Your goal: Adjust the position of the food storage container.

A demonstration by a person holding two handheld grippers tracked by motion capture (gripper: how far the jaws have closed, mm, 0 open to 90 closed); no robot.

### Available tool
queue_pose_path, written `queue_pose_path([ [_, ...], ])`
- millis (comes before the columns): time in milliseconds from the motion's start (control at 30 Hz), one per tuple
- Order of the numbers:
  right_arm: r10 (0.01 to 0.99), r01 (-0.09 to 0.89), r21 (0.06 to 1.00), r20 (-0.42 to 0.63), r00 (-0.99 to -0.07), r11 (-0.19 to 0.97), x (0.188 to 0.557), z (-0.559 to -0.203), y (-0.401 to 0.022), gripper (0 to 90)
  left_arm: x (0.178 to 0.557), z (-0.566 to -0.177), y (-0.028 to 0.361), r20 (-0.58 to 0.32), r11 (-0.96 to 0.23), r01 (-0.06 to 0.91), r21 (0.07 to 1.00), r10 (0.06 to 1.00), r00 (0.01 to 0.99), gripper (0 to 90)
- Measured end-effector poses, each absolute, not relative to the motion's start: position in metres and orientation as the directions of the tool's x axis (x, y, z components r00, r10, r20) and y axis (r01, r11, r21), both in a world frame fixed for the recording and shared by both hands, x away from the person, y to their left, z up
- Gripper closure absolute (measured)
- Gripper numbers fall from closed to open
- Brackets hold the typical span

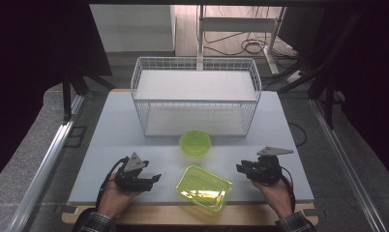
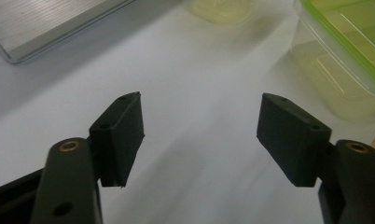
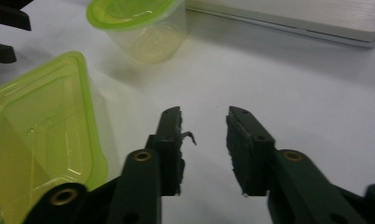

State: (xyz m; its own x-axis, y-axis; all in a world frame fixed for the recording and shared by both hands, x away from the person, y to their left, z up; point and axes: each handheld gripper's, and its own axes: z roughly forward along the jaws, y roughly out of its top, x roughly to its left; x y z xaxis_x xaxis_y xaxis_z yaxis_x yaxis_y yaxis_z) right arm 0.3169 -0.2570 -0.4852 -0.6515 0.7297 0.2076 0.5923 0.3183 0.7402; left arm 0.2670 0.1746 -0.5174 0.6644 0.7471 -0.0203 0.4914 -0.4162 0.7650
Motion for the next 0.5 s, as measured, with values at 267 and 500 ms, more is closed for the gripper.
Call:
queue_pose_path([
  [267,0.715,0.571,0.746,0.187,-0.674,0.343,0.317,-0.480,-0.246,85.4,0.266,-0.515,0.173,-0.037,-0.405,0.492,0.771,0.743,0.669,43.6],
  [500,0.700,0.571,0.740,0.193,-0.687,0.357,0.317,-0.480,-0.243,87.6,0.270,-0.508,0.166,-0.084,-0.376,0.484,0.790,0.716,0.693,73.8],
])
